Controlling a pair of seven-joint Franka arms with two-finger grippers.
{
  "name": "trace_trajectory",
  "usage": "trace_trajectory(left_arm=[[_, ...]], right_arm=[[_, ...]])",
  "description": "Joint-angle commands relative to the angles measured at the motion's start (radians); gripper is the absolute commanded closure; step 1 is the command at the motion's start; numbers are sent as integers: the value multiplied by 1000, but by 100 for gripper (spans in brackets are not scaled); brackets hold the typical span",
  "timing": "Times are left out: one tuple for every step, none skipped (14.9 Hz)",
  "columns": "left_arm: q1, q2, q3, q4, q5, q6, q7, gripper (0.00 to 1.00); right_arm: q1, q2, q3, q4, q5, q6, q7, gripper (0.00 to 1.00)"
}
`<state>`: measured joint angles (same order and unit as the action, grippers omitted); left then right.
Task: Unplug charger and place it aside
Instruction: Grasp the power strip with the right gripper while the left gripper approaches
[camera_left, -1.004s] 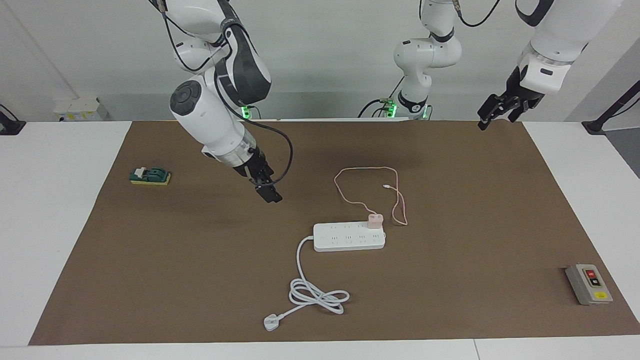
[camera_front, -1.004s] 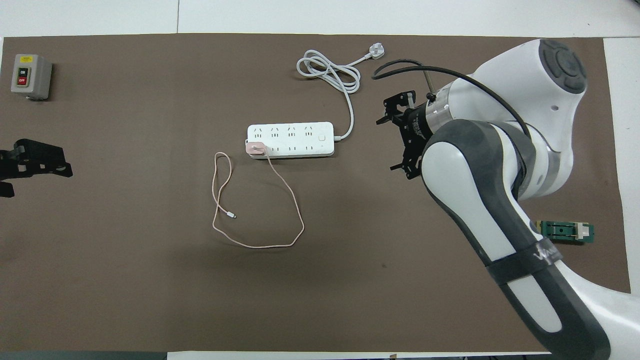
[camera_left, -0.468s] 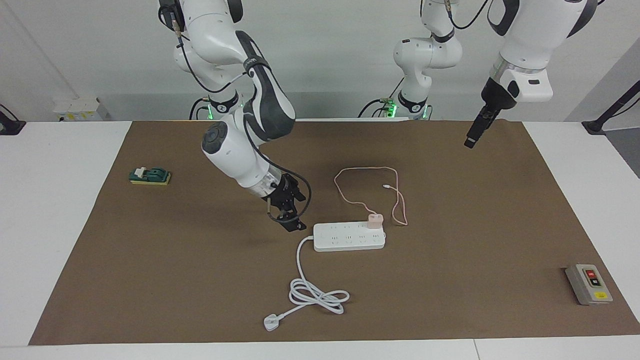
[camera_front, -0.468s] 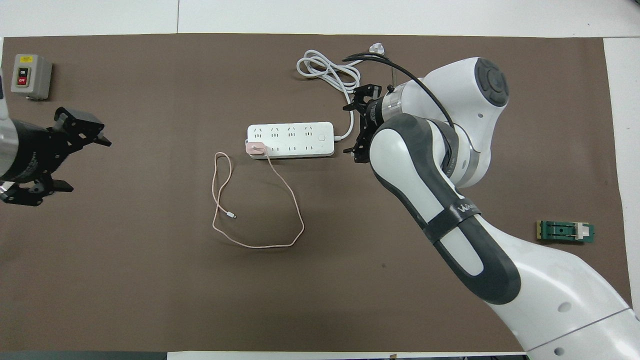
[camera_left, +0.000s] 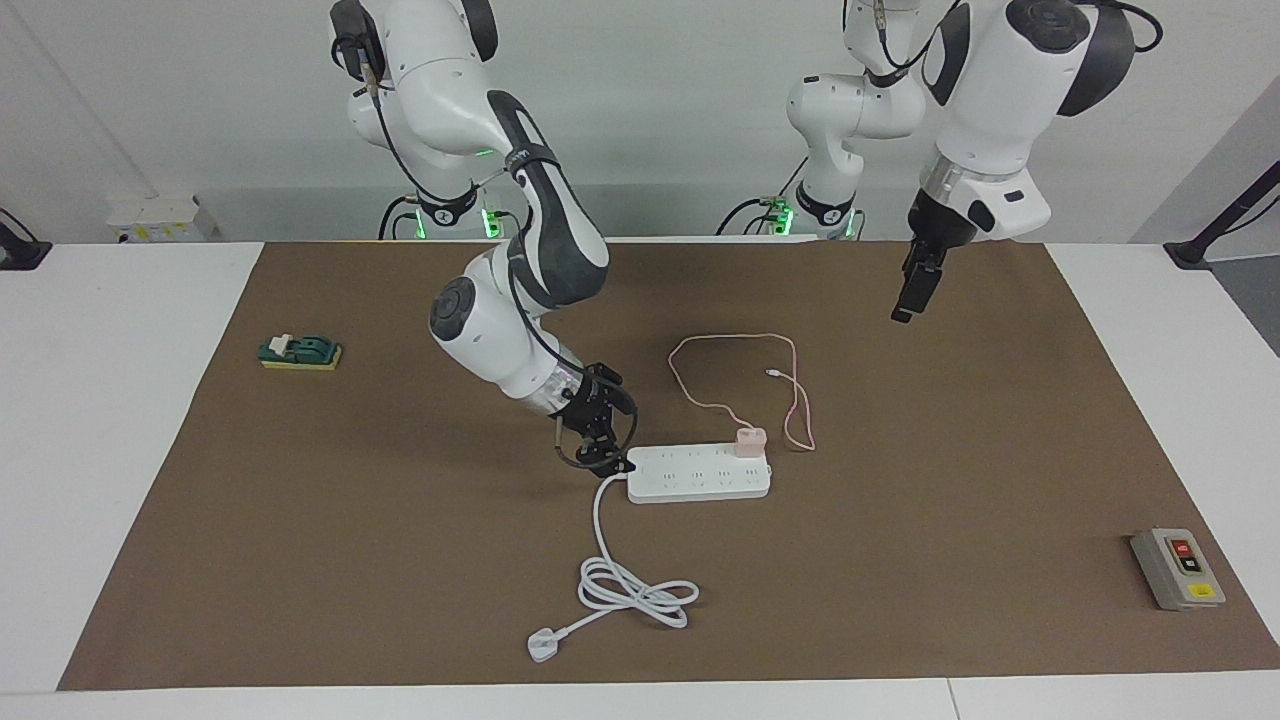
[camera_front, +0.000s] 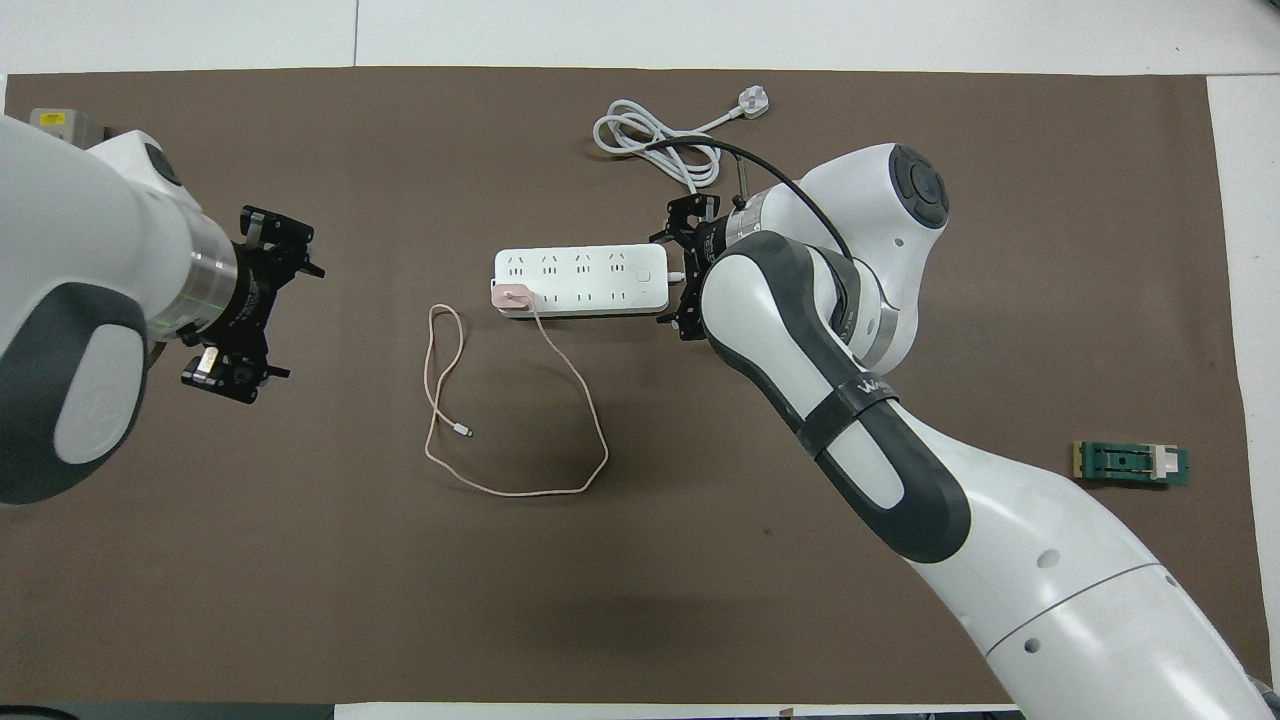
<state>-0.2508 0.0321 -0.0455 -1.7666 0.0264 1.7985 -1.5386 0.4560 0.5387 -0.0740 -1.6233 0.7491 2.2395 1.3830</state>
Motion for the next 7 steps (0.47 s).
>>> trace_trajectory(left_arm=[[-34,109,12,65,36,56,-113,0],[-39,141,13,82,35,76,-132,0],[-41,167,13,110,33,75,-147,0],[-41,199,13,139,33,68,-176,0],[-41,227,13,163,36,71,-205,0],[-42,236,13,168,36,82,-221,0],[-41,247,13,171,36,85,-235,0]], right_arm=[[-16,53,0,49,24,-37,-125,0],[-16,91,0,100,26,-50,-128,0],[-16,119,0,137,29,-49,-127,0],[-11,147,0,167,42,-41,-122,0],[-2,164,0,177,71,-35,-121,0],[0,167,0,177,75,-32,-122,0],[1,168,0,177,73,-32,-121,0]])
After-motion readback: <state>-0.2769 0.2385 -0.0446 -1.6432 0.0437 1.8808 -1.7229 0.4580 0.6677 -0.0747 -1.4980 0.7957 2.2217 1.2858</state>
